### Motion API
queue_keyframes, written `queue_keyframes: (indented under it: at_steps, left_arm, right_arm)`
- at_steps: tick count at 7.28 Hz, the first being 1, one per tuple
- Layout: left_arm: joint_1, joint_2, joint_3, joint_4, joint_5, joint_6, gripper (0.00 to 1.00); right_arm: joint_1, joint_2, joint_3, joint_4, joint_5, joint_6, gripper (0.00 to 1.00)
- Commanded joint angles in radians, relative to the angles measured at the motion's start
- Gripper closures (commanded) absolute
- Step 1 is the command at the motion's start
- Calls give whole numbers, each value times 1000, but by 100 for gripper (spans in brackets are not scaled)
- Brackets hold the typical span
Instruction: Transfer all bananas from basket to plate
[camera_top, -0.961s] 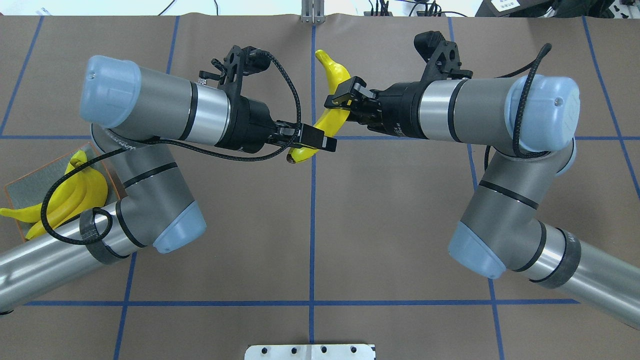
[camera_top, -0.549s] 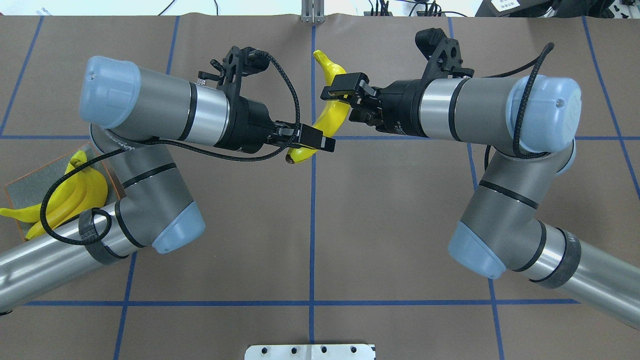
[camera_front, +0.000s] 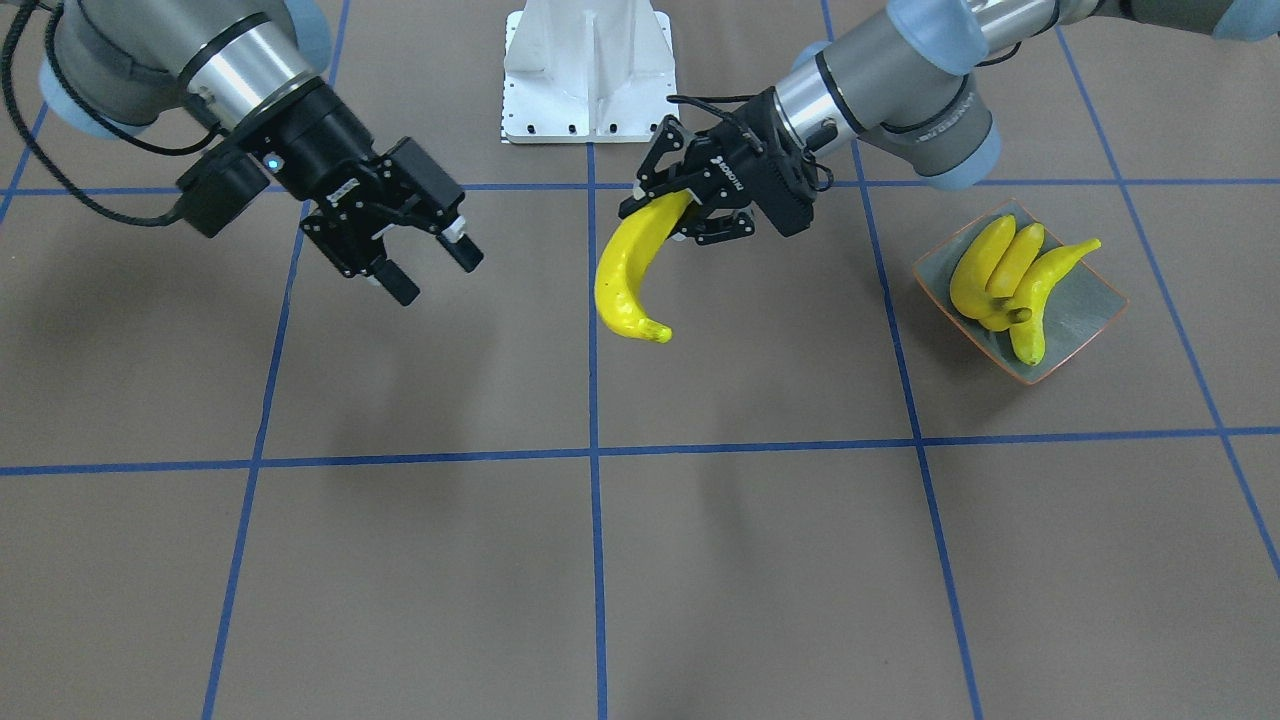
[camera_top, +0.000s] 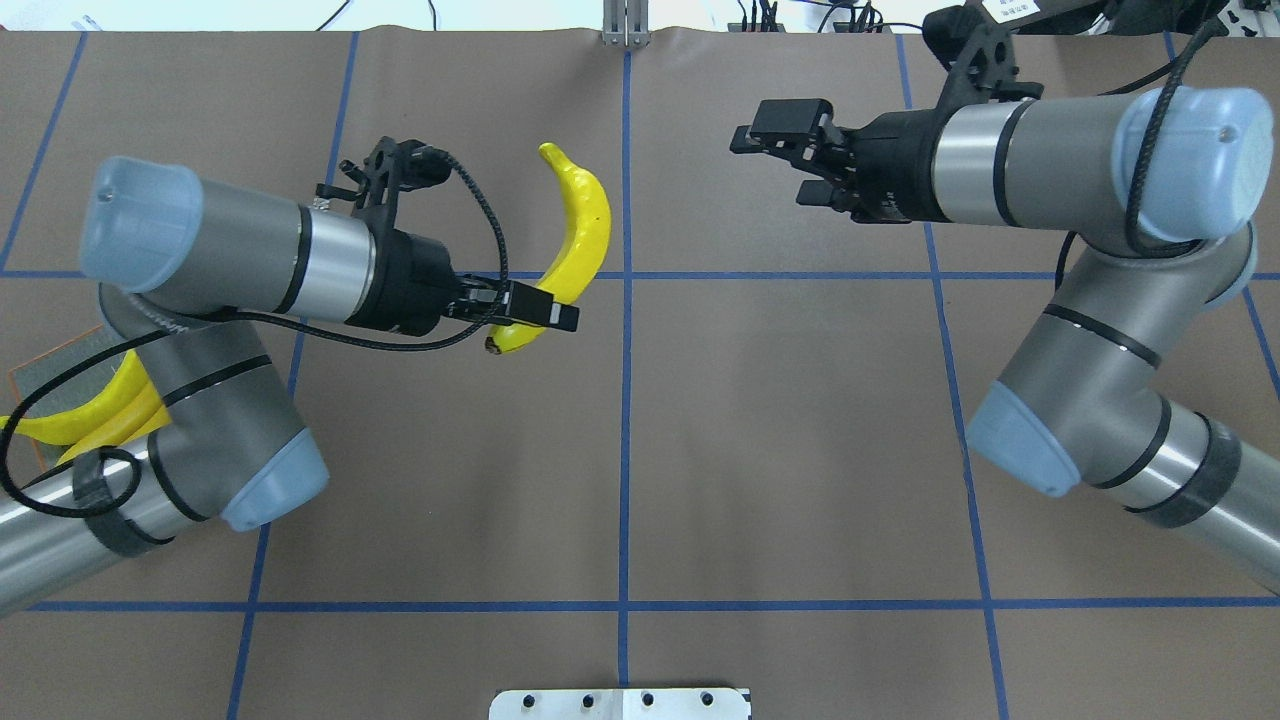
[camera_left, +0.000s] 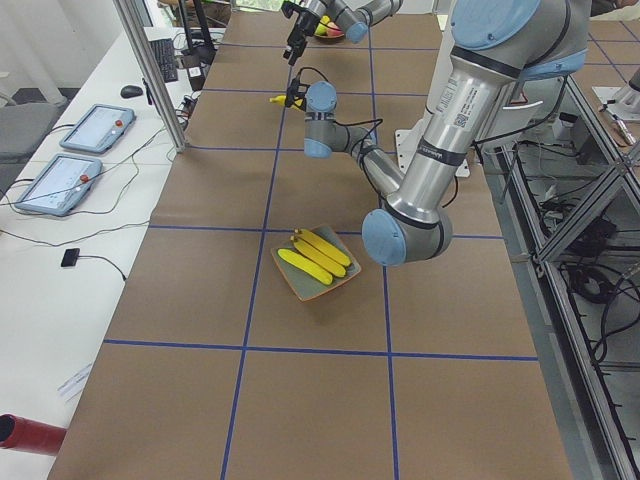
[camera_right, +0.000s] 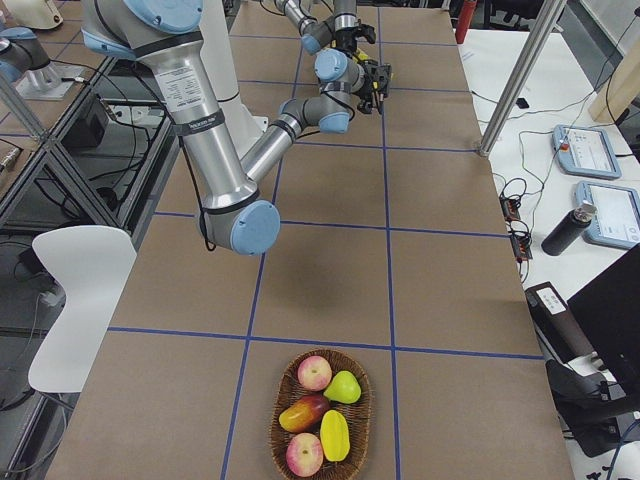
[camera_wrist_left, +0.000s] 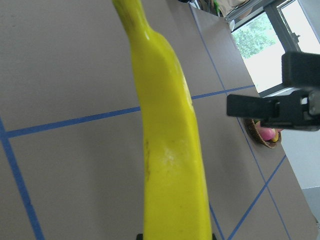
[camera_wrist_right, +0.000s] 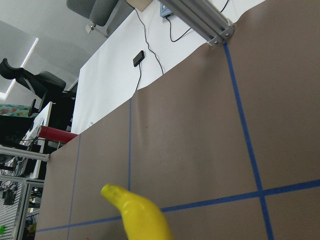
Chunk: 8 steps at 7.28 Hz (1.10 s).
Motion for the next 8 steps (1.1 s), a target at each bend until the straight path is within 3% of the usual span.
queue_keyframes:
  at_steps: [1, 4, 6, 8]
  left_arm:
    - [-28, 198, -106, -2, -3, 33, 100]
    - [-30, 523, -205, -5, -3, 241, 100]
    - [-28, 658, -202, -40, 4, 324, 100]
    - [-28, 746, -188, -70, 5, 408, 100]
  right_arm:
    - [118, -72, -29, -109, 88, -150, 0]
    - [259, -129, -194, -150, 153, -448, 0]
    - [347, -195, -219, -185, 176, -647, 0]
    - [469, -230, -298, -184, 267, -870, 0]
